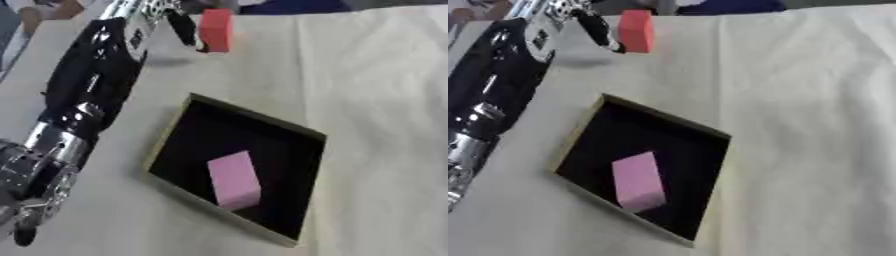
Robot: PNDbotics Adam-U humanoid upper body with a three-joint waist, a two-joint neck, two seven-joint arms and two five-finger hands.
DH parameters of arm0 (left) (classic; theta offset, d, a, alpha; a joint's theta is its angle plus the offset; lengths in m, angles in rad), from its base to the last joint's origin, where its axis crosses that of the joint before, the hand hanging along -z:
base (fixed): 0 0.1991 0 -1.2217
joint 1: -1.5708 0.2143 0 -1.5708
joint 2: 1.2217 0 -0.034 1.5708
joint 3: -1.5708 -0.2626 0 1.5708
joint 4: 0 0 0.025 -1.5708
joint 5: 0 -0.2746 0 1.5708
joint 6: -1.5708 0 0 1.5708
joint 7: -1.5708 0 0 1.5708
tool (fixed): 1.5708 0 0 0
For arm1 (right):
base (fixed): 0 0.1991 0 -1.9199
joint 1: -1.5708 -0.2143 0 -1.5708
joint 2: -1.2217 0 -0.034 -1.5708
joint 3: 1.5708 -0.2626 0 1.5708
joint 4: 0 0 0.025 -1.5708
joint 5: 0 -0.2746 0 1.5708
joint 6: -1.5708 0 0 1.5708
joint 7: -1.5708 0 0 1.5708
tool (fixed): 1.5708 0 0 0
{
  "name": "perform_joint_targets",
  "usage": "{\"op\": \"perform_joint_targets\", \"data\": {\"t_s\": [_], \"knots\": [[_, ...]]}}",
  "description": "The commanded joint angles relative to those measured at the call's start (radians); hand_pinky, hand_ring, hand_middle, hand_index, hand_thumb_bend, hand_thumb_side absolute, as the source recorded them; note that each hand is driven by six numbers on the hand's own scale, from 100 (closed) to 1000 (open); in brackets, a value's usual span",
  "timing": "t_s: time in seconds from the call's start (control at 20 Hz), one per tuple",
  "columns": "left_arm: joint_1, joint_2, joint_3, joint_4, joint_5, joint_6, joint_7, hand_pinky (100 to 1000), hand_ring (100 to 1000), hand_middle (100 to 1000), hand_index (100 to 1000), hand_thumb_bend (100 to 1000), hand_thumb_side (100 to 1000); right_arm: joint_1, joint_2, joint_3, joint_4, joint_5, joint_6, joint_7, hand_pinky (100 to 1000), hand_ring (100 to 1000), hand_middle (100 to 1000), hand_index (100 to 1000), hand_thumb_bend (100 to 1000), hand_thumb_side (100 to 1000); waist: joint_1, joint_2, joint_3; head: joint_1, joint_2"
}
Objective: Pick up objects on the table and place them in the box.
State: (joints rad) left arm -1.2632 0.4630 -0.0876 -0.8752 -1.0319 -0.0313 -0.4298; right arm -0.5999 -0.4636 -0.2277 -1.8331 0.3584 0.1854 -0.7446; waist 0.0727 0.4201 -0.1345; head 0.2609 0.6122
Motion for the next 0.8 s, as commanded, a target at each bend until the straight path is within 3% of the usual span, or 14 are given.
{"op": "perform_joint_targets", "data": {"t_s": [0.05,0.8], "knots": [[-0.035,0.039,0.013,-0.007,-0.017,0.001,0.024,888,958,932,961,667,100,-0.019,-0.037,-0.005,-0.002,-0.014,-0.005,0.004,815,784,633,710,100,639,-0.002,-0.017,-0.004,0.016,-0.019],[-0.050,0.057,0.031,0.006,-0.016,0.013,0.020,881,947,917,955,674,100,-0.032,-0.045,-0.008,0.006,-0.037,-0.013,0.005,815,782,627,708,100,639,0.009,0.007,-0.018,0.041,-0.065]]}}
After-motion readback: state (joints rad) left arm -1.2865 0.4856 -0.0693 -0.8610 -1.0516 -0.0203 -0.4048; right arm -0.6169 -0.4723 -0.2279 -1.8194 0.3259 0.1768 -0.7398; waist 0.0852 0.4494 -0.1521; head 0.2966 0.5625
